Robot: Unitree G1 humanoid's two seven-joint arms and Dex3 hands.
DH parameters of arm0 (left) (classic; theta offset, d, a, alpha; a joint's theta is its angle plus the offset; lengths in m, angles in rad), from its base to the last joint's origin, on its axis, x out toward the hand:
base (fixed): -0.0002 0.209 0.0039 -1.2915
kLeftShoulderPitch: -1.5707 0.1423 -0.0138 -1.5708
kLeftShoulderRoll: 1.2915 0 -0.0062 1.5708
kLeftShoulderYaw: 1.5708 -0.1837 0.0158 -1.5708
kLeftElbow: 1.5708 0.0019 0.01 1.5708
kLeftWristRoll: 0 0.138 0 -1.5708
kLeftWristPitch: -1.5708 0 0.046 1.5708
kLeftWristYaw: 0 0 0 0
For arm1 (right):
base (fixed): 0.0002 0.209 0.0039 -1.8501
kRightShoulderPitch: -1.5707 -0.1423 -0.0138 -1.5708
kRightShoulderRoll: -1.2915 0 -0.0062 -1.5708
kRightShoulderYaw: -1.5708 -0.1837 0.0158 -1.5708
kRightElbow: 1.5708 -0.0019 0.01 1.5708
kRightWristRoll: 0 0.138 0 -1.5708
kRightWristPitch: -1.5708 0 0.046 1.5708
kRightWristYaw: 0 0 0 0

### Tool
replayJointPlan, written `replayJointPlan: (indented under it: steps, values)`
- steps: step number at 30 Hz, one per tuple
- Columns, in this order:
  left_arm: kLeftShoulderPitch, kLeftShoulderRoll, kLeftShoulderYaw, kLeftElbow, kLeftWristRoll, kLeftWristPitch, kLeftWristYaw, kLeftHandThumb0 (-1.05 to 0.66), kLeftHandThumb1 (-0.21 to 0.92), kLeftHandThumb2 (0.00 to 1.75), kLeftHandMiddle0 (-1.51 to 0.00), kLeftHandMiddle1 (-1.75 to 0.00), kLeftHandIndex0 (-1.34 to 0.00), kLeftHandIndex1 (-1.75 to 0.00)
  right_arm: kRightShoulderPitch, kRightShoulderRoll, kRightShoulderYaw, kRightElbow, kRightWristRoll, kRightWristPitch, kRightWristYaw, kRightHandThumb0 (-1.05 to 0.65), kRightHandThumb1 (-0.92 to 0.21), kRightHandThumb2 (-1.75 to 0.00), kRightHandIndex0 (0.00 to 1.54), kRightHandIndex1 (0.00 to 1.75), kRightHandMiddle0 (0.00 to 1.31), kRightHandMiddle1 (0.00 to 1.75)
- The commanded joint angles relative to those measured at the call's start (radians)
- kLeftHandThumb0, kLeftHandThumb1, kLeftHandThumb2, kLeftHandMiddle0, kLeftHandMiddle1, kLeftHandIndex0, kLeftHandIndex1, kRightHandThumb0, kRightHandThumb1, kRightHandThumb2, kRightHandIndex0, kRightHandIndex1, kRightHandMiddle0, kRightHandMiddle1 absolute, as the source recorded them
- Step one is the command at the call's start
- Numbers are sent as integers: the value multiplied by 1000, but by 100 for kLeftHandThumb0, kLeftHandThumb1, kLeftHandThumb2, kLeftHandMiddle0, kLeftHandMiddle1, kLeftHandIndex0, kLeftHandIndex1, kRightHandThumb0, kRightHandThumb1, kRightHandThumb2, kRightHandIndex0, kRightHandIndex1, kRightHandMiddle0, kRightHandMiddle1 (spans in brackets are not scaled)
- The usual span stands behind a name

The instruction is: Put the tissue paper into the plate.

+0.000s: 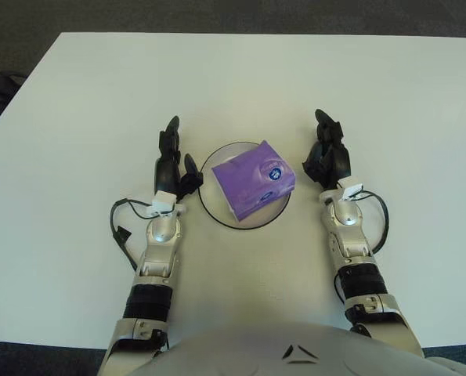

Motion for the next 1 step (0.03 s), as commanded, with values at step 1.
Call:
replayJointPlan:
  steps: [1]
  values:
    - [58,-1,8,3,-1,42,1,-82,92,99,-19,-1,0,-49,78,12,7,-34,3,109,-2,-61,-92,-96,26,3,0,57]
